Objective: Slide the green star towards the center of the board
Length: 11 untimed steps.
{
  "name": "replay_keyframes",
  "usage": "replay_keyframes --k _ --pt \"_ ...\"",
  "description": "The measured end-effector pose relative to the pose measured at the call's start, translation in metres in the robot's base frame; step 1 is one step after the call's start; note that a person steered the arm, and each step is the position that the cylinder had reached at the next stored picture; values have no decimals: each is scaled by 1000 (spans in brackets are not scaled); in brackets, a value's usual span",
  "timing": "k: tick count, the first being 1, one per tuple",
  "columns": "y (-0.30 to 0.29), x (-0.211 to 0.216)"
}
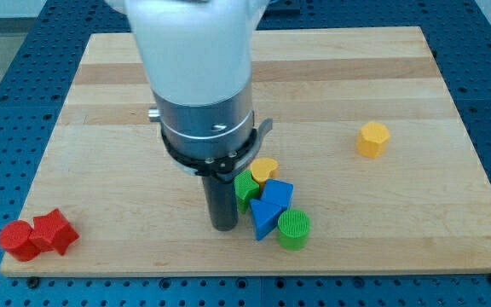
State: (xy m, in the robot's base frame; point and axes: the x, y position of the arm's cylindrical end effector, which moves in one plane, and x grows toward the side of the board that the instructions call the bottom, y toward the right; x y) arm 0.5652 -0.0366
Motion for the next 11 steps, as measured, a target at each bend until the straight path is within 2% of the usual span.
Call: replay_keyframes --k 2,3,4,5,6,7,11 --pt "7 -60" --pt "-2 -59" --pt "13 -35" --pt "33 -37" --pt "26 -77" --pt "13 -100" --pt "28 -124"
